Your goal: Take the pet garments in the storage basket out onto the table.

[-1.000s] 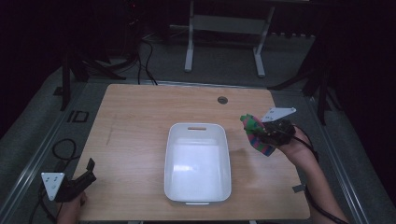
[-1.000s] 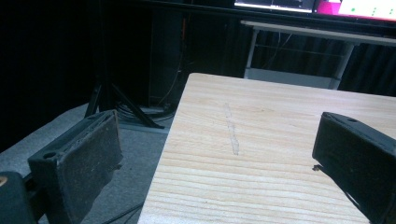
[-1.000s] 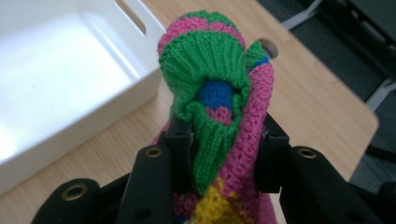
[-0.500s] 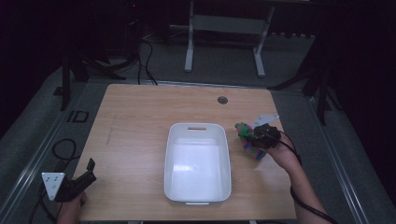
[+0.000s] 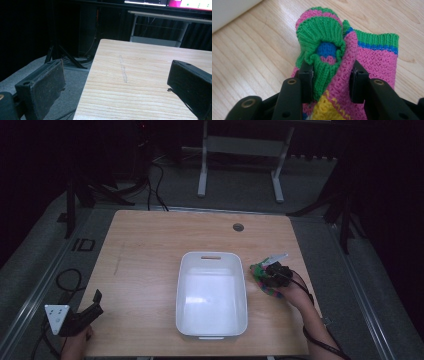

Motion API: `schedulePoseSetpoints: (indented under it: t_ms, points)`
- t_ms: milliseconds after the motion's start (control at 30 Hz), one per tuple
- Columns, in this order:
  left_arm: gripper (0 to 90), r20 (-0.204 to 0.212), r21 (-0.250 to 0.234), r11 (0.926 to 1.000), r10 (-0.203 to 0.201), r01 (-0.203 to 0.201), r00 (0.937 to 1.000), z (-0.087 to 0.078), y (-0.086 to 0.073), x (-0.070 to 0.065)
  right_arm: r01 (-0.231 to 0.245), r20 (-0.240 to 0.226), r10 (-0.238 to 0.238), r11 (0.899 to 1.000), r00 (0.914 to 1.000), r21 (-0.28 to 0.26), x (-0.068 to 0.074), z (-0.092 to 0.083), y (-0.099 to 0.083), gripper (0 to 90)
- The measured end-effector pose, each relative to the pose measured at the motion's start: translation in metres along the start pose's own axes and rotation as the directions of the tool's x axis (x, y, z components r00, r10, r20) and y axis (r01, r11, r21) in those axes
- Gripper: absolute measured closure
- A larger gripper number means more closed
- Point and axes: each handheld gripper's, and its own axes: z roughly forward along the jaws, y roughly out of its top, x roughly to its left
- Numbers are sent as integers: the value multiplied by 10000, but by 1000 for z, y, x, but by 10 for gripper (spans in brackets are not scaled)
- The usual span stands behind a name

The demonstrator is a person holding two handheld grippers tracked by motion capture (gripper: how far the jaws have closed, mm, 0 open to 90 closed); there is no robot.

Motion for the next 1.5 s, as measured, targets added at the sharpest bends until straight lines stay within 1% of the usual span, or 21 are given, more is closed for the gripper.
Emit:
schedulePoseSetpoints:
  t_ms: [100,133,200,233,300,333,500,567,667,700,800,833,867,900,933,1067,1100,1167,1367,1467,1500]
  points:
    - [18,-3,8,10000,10,-10,10000,0,0,0,-29,39,29,10000,10000,-11,3,0,0,557]
    - [19,-9,-2,10000,10,-10,10000,0,0,0,14,-49,-13,10000,10000,91,3,-1,2,487]
    - [18,-11,-5,10000,9,-9,10000,0,0,0,21,-59,-20,9999,10000,163,4,-2,4,449]
    - [18,-12,-8,10000,9,-9,10000,0,0,0,119,-70,-118,9998,9999,157,5,-6,7,384]
    - [18,-11,-16,10000,1,-1,10000,0,0,0,102,-119,-101,9999,9999,96,5,-8,9,363]
    - [18,-6,-19,10000,1,-1,10000,0,0,0,40,-208,-42,10000,9998,-74,5,-15,11,317]
    - [18,3,-26,10000,2,-2,10000,0,0,0,-68,-258,52,9979,9997,-641,6,-31,13,236]
    - [18,8,-27,10000,4,-4,10000,0,0,0,-513,-484,463,9928,9978,-1078,3,-44,11,155]
    - [18,-1,-37,10000,11,-11,10000,0,0,0,-684,-544,616,9888,9966,-1329,3,-51,6,138]
    - [18,1,-42,10000,28,-28,10000,0,0,0,-917,-678,826,9852,9943,-1449,2,-55,-2,130]
    - [18,5,-29,10000,12,-12,10000,0,0,0,-808,-622,720,9849,9955,-1529,3,-59,-11,129]
    - [18,0,-28,10000,10,-10,10000,0,0,0,-1056,-586,968,9793,9936,-1726,2,-62,-22,129]
    - [18,-1,-26,10000,19,-19,10000,0,0,0,-1056,-586,968,9793,9936,-1726,2,-62,-22,129]
    - [18,-3,-28,10000,15,-16,10000,0,0,0,-1363,-417,1305,9690,9906,-2060,1,-65,-34,131]
    - [18,-10,-30,10000,21,-21,10000,0,0,0,-1363,-417,1305,9690,9906,-2060,1,-65,-34,131]
    - [18,-28,-36,10000,36,-36,10000,0,0,0,-1863,89,1983,9344,9801,-3035,-2,-70,-62,129]
    - [18,-38,-39,10000,35,-35,10000,0,0,0,-1863,89,1983,9344,9801,-3035,-2,-70,-62,129]
    - [18,-41,-44,10000,38,-38,10000,0,0,0,-2007,87,2156,9224,9764,-3300,-3,-71,-73,129]
    - [18,-38,-39,10000,31,-31,10000,0,0,0,-2205,452,2555,8999,9658,-3764,-1,-77,-102,130]
    - [19,-41,-45,10000,36,-36,10000,0,0,0,-2381,722,2875,8892,9551,-3907,1,-79,-115,130]
    - [18,-36,-45,10000,42,-42,10000,0,0,0,-2566,926,3174,8797,9438,-4004,2,-79,-124,130]
